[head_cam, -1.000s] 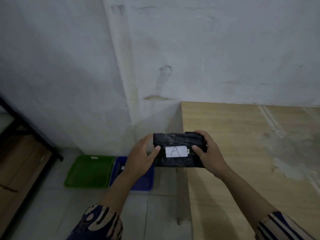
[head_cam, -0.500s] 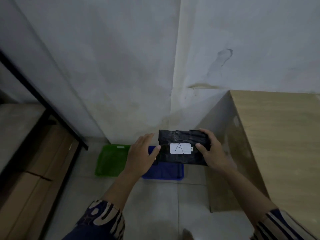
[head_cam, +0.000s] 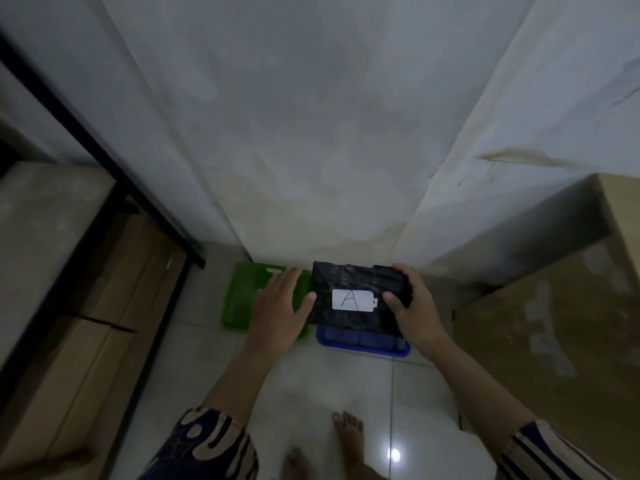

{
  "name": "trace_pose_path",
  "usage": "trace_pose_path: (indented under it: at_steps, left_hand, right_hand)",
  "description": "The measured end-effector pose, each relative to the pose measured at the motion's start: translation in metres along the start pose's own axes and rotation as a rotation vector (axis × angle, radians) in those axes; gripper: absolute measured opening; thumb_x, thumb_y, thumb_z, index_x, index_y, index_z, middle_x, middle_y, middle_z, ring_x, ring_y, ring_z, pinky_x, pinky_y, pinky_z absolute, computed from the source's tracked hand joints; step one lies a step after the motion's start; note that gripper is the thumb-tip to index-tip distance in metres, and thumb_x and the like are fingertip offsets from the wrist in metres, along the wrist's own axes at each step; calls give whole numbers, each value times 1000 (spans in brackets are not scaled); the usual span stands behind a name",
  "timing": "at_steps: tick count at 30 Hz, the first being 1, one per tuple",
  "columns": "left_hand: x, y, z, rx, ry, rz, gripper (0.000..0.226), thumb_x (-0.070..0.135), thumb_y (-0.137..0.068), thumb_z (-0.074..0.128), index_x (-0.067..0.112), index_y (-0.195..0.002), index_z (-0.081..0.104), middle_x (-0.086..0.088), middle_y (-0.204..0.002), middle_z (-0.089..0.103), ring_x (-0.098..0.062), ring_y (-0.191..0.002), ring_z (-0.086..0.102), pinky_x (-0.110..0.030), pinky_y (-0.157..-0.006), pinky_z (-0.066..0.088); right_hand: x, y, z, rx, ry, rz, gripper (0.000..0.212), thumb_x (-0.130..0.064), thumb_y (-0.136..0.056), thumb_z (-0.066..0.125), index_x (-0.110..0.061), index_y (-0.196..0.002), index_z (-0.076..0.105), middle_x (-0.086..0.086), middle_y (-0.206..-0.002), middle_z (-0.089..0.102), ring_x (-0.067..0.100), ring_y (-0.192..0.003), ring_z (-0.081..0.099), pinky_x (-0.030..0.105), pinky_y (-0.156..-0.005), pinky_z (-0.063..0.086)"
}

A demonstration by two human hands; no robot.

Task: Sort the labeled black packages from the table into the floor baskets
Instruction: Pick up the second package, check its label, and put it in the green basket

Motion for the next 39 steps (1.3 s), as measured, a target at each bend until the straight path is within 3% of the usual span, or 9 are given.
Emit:
trace_pose_path:
  at_steps: [3, 9, 17, 22, 25, 29, 31, 34, 39]
  left_hand:
    - [-27, -16, -6, -31, -4, -14, 53, 38, -91, 45, 21, -138, 29, -4, -151, 29, -21, -141, 18, -46, -115, 19]
    - [-93, -63, -5, -134, 16, -8, 54, 38, -92, 42, 23, -140, 23, -3, -153, 25, -20, -142, 14, -46, -115, 19]
    - [-233, -142, 56, -108, -40, 34, 53, 36, -91, 45, 21, -139, 26, -5, -152, 27, -22, -141, 19, -50, -113, 23]
    - [-309, -186, 121, -46, -61, 66, 53, 33, -91, 46, 17, -138, 29, -10, -149, 32, -27, -138, 27, -51, -112, 26]
    - [-360, -214, 164, 21, -46, 67, 51, 29, -90, 49, 12, -136, 33, -15, -145, 37, -31, -134, 33, -50, -111, 30]
    - [-419, -240, 214, 41, -102, 62, 52, 31, -92, 45, 15, -138, 28, -12, -150, 29, -27, -139, 23, -51, -115, 18]
    - [-446, -251, 230, 56, -118, 63, 53, 33, -93, 41, 18, -140, 24, -9, -153, 22, -24, -142, 16, -46, -117, 11]
    - [-482, -269, 244, 86, -136, 81, 53, 37, -94, 35, 21, -141, 18, -5, -155, 14, -19, -143, 9, -46, -117, 2]
    - [-531, -297, 253, 80, -267, 100, 55, 40, -94, 33, 25, -142, 13, -3, -156, 8, -21, -143, 3, -51, -116, 0]
  right_hand:
    - [1, -13, 30, -14, 10, 34, 45, 1, -85, 54, -16, -125, 42, 10, -124, 51, 18, -107, 48, 16, -83, 39]
    - [25, -41, 97, 43, 22, 102, 45, -2, -85, 54, -18, -125, 41, 1, -118, 47, 16, -108, 46, 30, -90, 39]
    - [135, -105, 221, 87, 23, 145, 46, -2, -85, 53, -19, -126, 40, 5, -127, 47, 14, -109, 44, 33, -92, 42]
    - [213, -152, 289, 43, -6, 144, 46, -3, -87, 52, -19, -128, 38, 3, -123, 46, 12, -106, 44, 16, -83, 42]
    - [266, -185, 323, 48, -26, 137, 45, -3, -88, 51, -17, -128, 37, 10, -131, 45, 17, -109, 44, 30, -92, 42]
    - [322, -218, 360, 68, 14, 80, 45, -4, -88, 52, -14, -129, 37, 12, -136, 42, 26, -122, 42, 42, -106, 38]
    - [342, -232, 377, 80, 12, 40, 45, -6, -88, 52, -15, -129, 37, 7, -132, 45, 20, -117, 44, 30, -100, 40]
    - [362, -253, 404, 90, -22, -21, 44, -4, -86, 53, -13, -127, 39, -2, -117, 44, 11, -108, 41, 6, -80, 32]
    - [384, -285, 459, 40, -29, -67, 44, -1, -85, 55, -10, -126, 41, 2, -116, 51, 12, -106, 45, 13, -84, 34]
Point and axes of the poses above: each hand's wrist, its own y-axis away from the middle knuckle, its own z-axis out of the palm, x = y × z, the point moved 6 cm from there along -y, towards the middle knuckle
